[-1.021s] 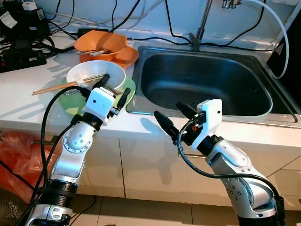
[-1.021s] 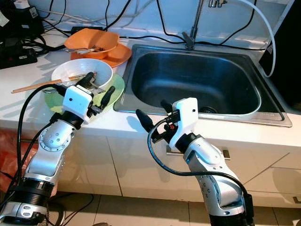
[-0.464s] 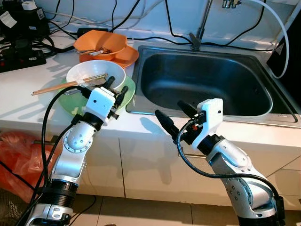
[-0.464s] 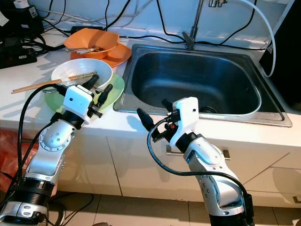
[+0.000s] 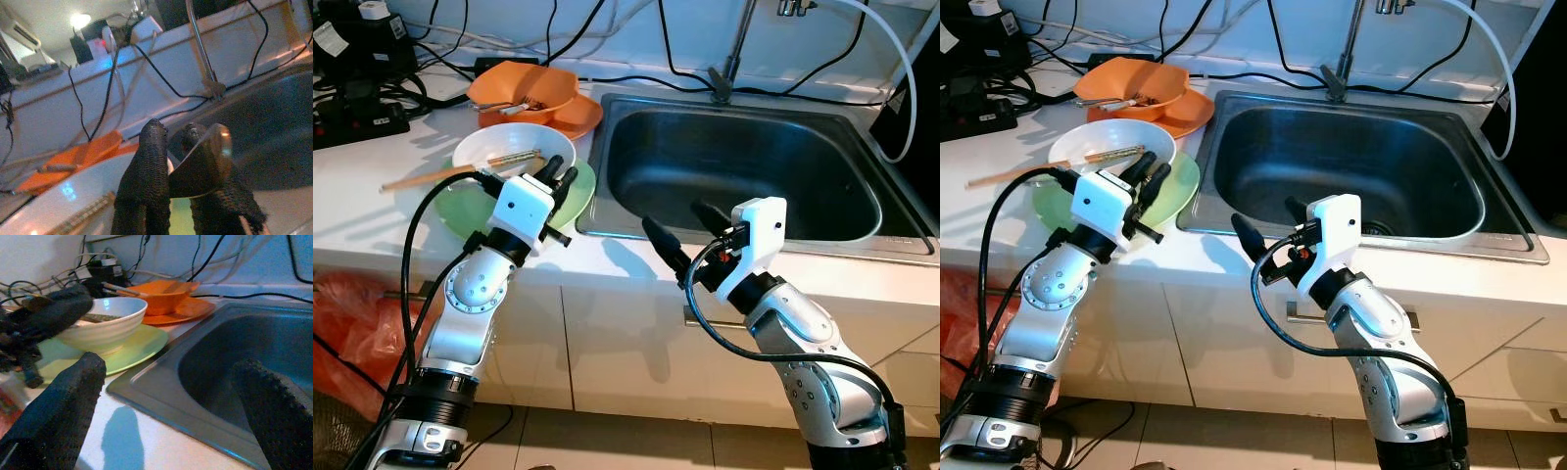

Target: Kitchen organization

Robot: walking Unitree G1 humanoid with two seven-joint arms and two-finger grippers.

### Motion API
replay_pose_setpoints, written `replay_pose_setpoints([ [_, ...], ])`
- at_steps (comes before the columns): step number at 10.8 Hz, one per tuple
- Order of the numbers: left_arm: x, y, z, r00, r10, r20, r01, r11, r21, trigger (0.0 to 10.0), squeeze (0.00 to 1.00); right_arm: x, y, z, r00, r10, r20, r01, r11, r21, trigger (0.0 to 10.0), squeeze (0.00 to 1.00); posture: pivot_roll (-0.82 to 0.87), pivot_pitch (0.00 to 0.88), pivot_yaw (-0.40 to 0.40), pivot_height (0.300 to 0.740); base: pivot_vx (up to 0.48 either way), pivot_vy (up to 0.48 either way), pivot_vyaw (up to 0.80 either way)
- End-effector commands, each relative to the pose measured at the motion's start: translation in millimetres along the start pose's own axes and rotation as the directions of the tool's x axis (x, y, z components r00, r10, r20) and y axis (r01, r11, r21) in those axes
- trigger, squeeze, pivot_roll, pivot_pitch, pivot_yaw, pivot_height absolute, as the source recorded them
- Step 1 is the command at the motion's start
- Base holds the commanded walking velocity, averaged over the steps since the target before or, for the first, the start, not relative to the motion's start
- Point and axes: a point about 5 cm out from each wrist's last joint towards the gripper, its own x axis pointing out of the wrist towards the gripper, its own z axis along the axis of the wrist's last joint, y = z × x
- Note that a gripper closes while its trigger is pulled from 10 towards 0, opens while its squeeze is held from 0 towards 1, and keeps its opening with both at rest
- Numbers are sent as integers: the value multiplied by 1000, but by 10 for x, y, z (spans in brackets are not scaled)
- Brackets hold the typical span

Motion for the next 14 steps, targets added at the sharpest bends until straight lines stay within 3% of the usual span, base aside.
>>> replay_pose_setpoints([
  [1, 55, -28, 83, 999, -36, 26, 36, 999, 8, 0, 0, 10, -59, 50, 999, -32, 24, 33, 999, -19, 10000, 0, 56, 53, -57, 740, 0, 0, 0],
  [4, 128, -38, 255, 995, -56, 82, 56, 998, -8, 0, 0, 13, -54, 12, 999, -34, -3, 34, 999, -1, 10000, 0, 62, 52, -56, 740, 0, 0, 0],
  [9, 118, 41, 335, 995, -31, 91, 31, 1000, -2, 0, 0, 37, -67, -28, 999, -48, -8, 48, 999, -13, 10000, 0, 70, 42, -55, 740, 0, 0, 0],
  [14, -4, 193, 566, 994, -1, 108, -2, 1000, 31, 0, 0, 63, -165, 28, 995, -101, 27, 101, 995, -18, 10000, 0, 88, 36, -55, 740, 0, 0, 0],
])
